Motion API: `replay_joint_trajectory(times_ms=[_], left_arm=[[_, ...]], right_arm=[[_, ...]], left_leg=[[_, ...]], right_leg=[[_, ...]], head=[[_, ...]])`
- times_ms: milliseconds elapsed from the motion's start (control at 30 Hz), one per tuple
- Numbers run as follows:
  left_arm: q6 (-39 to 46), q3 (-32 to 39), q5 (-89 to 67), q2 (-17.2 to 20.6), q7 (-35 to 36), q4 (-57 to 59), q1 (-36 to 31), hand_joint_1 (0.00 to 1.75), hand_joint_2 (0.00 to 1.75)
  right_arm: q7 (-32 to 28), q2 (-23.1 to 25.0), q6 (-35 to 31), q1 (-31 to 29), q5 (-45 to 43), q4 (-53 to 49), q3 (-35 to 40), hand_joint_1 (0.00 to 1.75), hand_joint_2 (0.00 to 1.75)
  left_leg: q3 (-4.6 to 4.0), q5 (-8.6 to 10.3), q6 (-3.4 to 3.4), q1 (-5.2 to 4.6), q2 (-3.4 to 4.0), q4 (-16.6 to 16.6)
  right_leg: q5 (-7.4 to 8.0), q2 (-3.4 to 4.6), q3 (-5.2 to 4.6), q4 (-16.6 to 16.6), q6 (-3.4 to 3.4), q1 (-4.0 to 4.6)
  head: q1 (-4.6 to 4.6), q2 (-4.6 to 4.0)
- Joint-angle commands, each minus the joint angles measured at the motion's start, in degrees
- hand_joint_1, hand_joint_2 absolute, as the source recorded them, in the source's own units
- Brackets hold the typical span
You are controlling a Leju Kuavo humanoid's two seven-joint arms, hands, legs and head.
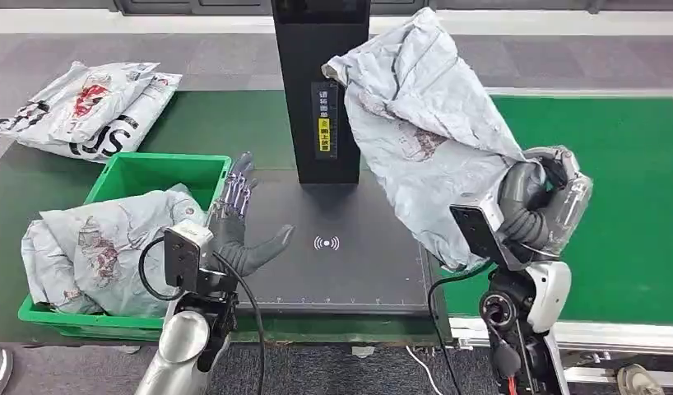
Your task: Moved the parcel from conveyor to table for the left to box.
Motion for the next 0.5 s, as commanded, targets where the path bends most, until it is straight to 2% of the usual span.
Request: replay_joint_trajectory(times_ms=[33,133,433,500], left_arm=[[0.3,2.9,0.8,0.2,-0.9,2.8,-3.0,0.00,1.75],[0.9,3.1,1.5,0.7,-1.5,3.0,-3.2,0.00,1.75],[1.0,3.0,1.5,0.7,-1.5,2.9,-3.1,0.00,1.75],[1.4,3.2,1.7,0.7,-1.7,2.7,-3.3,0.00,1.75]], right_arm=[[1.7,1.4,5.5,-9.9,-0.3,20.4,13.5,1.75,1.75],[0.6,2.8,8.4,-11.0,-4.0,27.5,17.4,1.75,1.75],[0.4,2.2,7.7,-11.0,-4.3,27.4,17.8,1.75,1.75],[1.6,3.1,11.2,-11.7,-5.3,30.8,18.7,1.75,1.75]], left_leg=[[0.24,-0.03,-0.03,0.08,0.46,-0.1],[0.31,0.03,-0.07,0.06,0.48,-0.2],[0.13,0.08,-0.04,0.06,0.04,-0.1],[0.23,0.07,-0.03,0.08,0.11,-0.1]], right_leg=[[0.12,0.39,0.11,-0.1,-0.07,0.09],[0.16,0.40,0.16,-0.2,-0.09,0.11],[0.04,0.05,0.11,0.0,-0.05,0.07],[0.06,0.07,0.22,-0.1,-0.07,0.09]], head=[[0.00,0.00],[-0.02,0.02],[-0.02,0.02],[-0.02,0.02]])
